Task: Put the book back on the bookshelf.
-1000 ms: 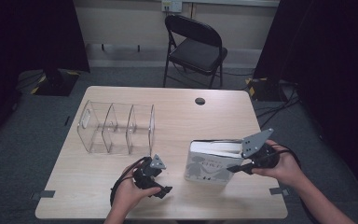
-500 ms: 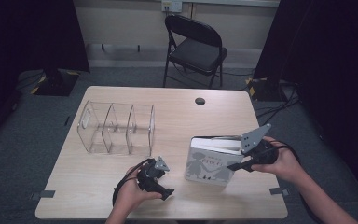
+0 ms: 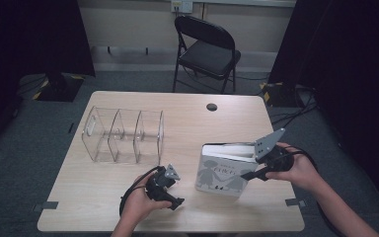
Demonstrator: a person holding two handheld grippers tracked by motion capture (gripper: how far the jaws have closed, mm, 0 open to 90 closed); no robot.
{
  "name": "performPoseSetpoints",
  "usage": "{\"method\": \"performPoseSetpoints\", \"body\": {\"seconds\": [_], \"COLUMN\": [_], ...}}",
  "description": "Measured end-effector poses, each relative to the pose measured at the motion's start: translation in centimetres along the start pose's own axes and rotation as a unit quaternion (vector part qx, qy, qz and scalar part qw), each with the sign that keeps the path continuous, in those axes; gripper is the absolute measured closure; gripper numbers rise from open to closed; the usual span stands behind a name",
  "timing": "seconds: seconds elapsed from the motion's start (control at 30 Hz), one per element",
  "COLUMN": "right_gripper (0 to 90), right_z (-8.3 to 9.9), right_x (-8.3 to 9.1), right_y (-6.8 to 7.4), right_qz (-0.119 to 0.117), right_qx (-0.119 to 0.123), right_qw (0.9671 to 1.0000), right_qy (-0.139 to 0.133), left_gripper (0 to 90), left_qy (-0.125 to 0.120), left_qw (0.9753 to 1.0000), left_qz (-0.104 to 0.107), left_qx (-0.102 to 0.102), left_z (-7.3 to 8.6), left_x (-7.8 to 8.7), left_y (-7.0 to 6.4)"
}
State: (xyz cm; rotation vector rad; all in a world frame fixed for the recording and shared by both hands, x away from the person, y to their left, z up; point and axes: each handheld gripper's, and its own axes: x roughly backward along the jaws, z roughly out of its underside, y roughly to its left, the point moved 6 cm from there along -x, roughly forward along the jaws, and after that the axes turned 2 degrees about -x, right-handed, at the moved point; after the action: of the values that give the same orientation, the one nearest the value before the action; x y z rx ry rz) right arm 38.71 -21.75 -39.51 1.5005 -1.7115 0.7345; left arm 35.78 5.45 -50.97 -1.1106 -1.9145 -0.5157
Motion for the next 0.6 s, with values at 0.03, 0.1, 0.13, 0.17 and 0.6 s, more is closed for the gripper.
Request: {"method": "performPoseSetpoints", "body": {"seconds": [0.03,0.1,0.13,0.17,0.6], "right_gripper": [68.7,66.6,64.8,63.1,51.9], "right_z": [0.0,0.2,0.2,0.3,0.9], "right_x": [0.0,0.0,0.0,0.0,0.0], "right_y": [-0.1,-0.1,-0.2,-0.1,0.0], "right_qz": [0.000,0.001,0.003,0.003,0.010], "right_qx": [-0.001,-0.006,-0.005,-0.007,-0.012], "right_qw": [1.0000,1.0000,1.0000,1.0000,0.9999], "right_qy": [-0.001,-0.002,-0.004,-0.004,-0.006], "left_gripper": [21.5,23.3,25.4,28.0,33.1], "left_qy": [-0.001,0.000,0.000,0.008,0.025], "left_qw": [1.0000,1.0000,0.9999,0.9997,0.9988], "left_qz": [0.008,0.006,0.009,0.012,0.026], "left_qx": [0.000,-0.002,-0.006,-0.019,-0.033], "left_z": [-0.1,-0.3,-0.4,-0.4,-1.7], "left_x": [0.1,0.3,0.4,0.5,1.1], "left_y": [-0.1,0.0,-0.1,0.0,-0.1]}}
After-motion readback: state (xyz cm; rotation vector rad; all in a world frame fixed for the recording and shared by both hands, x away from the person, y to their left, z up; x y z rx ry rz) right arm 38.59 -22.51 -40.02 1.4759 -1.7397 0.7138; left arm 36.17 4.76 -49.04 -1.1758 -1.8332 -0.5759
